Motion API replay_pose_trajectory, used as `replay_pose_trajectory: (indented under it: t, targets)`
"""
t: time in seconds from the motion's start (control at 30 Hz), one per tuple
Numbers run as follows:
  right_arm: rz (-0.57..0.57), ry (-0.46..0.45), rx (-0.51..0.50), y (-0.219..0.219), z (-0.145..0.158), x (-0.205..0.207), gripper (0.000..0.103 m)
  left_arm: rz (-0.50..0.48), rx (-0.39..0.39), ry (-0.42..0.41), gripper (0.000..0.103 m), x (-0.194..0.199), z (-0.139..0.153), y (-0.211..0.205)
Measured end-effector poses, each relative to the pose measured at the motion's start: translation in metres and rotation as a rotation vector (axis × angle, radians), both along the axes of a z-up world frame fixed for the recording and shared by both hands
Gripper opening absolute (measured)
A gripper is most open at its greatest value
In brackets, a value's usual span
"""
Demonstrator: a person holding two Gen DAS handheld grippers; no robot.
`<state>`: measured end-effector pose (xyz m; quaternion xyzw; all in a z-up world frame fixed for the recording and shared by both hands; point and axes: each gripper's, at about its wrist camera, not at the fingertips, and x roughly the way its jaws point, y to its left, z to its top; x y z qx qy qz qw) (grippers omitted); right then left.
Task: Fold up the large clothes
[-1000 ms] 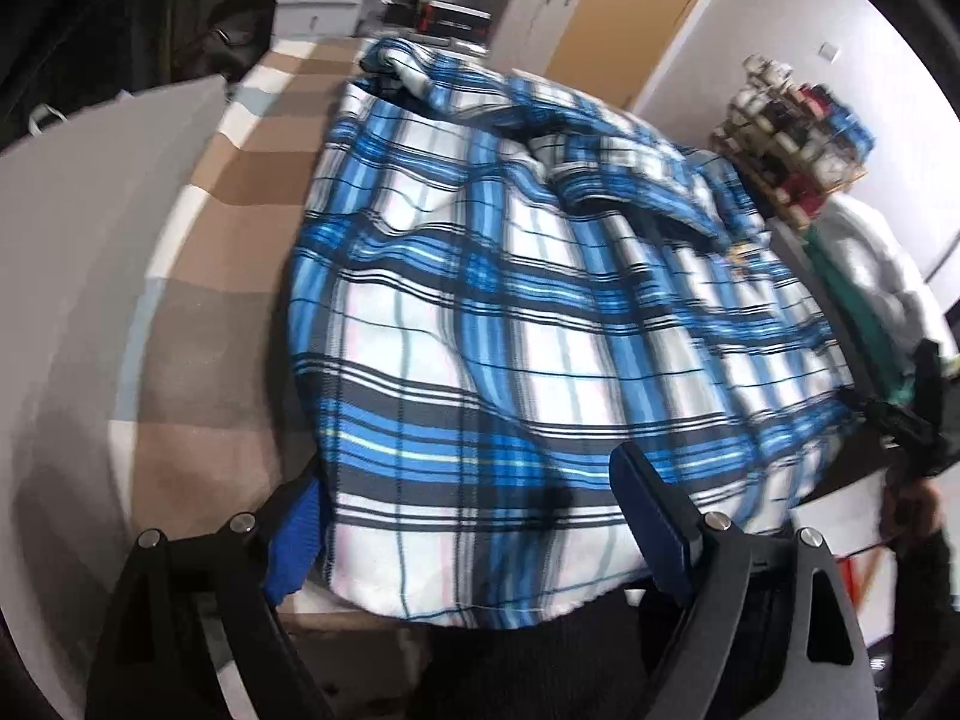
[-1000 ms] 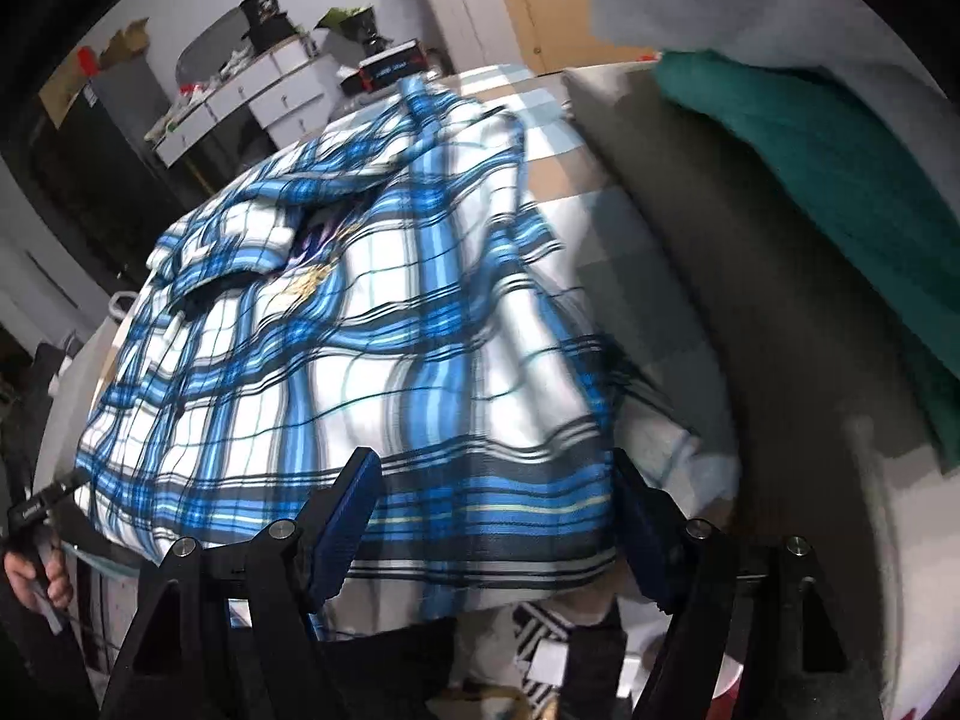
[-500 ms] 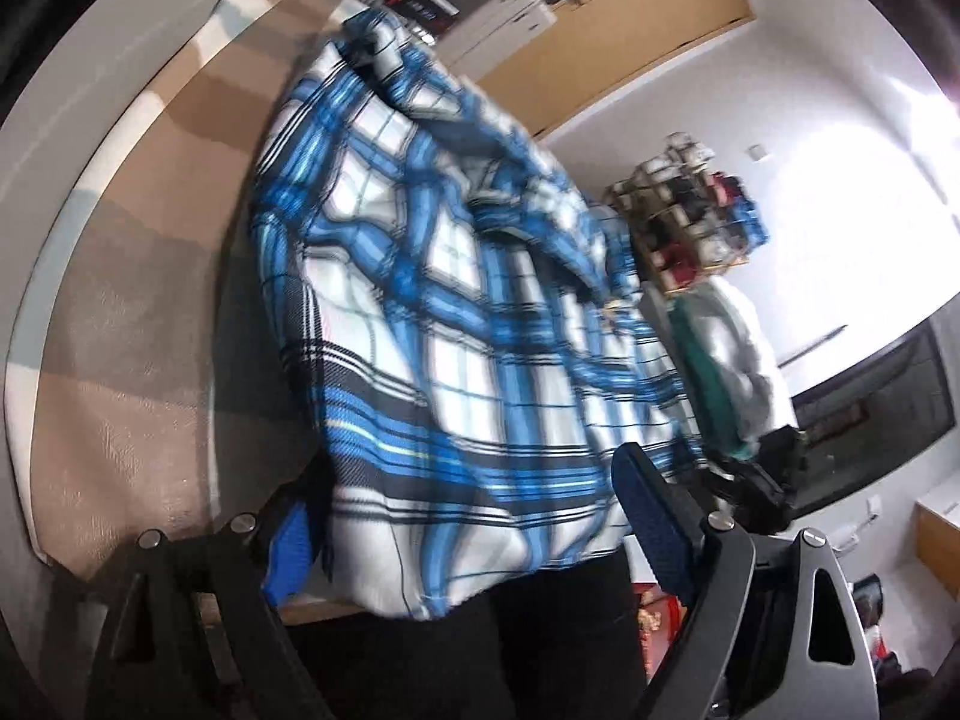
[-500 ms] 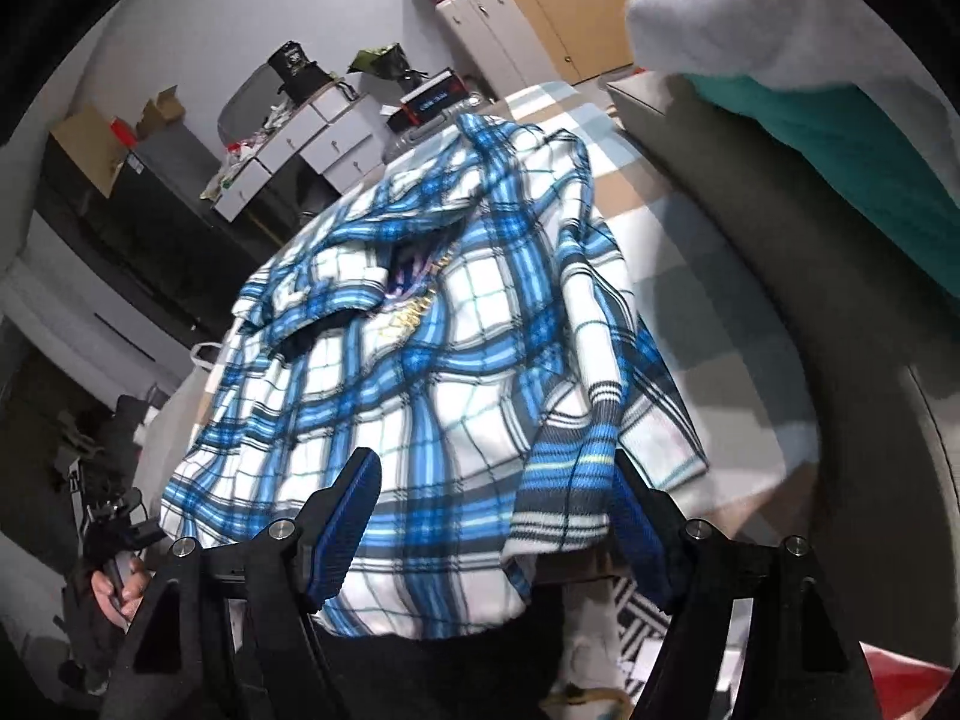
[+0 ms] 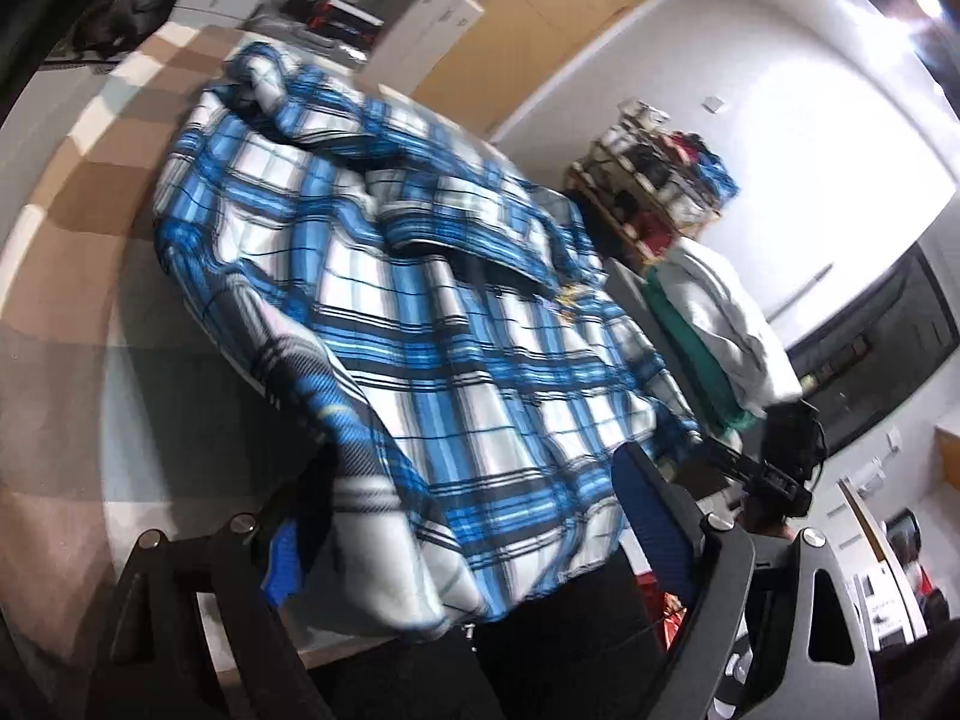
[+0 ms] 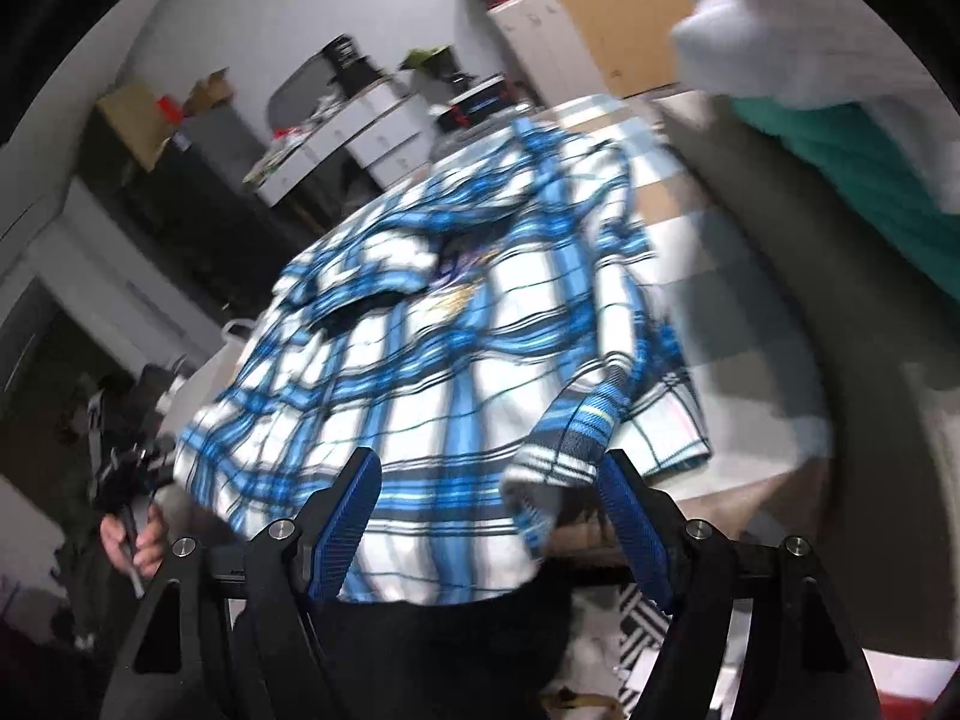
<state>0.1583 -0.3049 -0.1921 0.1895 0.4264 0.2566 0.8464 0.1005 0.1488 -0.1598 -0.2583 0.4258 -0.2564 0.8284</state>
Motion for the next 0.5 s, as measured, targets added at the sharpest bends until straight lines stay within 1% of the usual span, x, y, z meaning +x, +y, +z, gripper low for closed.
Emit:
replay_pose_trajectory:
  t: [0.07,0.13,0.17,0.23,0.3,0.33,0.37,0.4,0.47,0.5]
  targets:
    - [-0.015,-0.018,-0.066,0.003,0.0,-0.001,0.076,0.064,0.029,0.01,0.085,-0.006,-0.002,0.014]
    - [-0.067,-0.04,-0.139,-0.001,0.002,-0.002,0.075,0.115,0.07,0.02,0.085,-0.012,-0.004,0.025]
    - [-0.116,-0.049,-0.195,-0.006,0.003,-0.002,0.076,0.129,0.085,0.029,0.085,-0.014,-0.006,0.029]
    - [-0.135,-0.057,-0.207,-0.012,0.003,0.001,0.076,0.136,0.096,0.048,0.085,-0.014,-0.011,0.034]
    - [-0.16,-0.032,-0.252,-0.013,-0.004,0.01,0.077,0.136,0.075,0.073,0.085,-0.012,-0.018,0.035]
    - [-0.159,-0.023,-0.26,-0.013,-0.007,0.014,0.077,0.125,0.048,0.086,0.085,-0.01,-0.021,0.035]
    - [-0.157,-0.012,-0.262,-0.012,-0.011,0.02,0.077,0.13,0.038,0.075,0.085,-0.01,-0.021,0.035]
    - [-0.164,0.005,-0.266,-0.012,-0.015,0.025,0.077,0.124,0.029,0.082,0.085,-0.008,-0.021,0.033]
    - [-0.179,0.051,-0.27,-0.012,-0.021,0.034,0.077,0.097,-0.004,0.085,0.085,-0.005,-0.021,0.027]
    - [-0.179,0.065,-0.258,-0.013,-0.023,0.037,0.079,0.086,-0.007,0.082,0.085,-0.004,-0.02,0.022]
